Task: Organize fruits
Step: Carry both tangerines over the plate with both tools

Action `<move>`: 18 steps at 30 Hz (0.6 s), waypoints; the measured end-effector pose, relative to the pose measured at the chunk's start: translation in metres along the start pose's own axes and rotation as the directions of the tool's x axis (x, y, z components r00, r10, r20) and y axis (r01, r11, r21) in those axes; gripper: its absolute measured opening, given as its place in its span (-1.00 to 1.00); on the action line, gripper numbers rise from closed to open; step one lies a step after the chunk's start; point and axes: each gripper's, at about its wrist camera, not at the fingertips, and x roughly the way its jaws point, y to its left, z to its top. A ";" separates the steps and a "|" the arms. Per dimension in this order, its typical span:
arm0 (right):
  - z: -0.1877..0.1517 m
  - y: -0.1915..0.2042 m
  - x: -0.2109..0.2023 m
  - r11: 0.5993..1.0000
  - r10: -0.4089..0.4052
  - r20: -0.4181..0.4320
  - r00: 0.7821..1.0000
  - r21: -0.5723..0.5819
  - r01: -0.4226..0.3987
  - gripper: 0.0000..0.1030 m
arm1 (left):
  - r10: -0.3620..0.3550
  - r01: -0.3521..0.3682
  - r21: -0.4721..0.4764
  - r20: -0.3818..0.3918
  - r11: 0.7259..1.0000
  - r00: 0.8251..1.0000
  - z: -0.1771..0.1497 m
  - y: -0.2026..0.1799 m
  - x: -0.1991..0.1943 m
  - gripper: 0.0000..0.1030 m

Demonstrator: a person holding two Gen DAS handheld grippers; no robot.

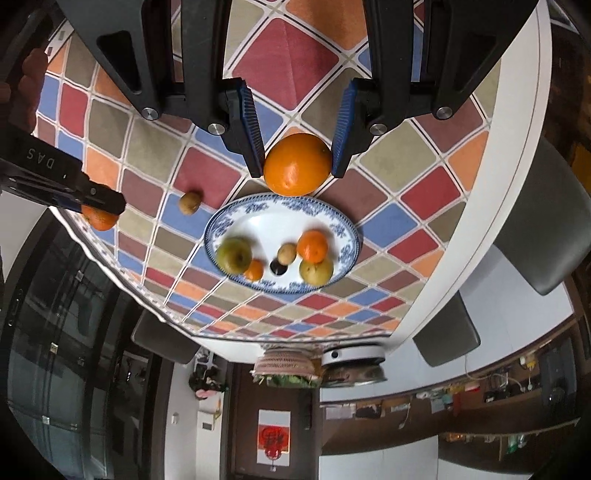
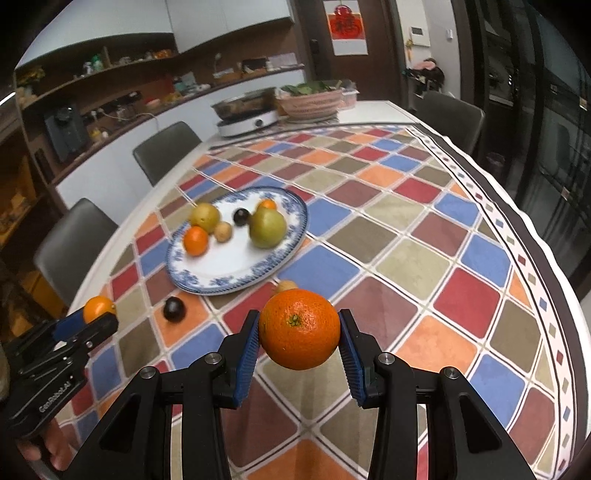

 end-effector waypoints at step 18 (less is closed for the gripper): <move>0.028 0.032 -0.035 0.980 0.159 0.069 0.985 -0.133 -0.149 -0.18 | -0.065 0.061 0.040 0.097 0.997 0.993 0.036 -0.009 -0.030 -0.30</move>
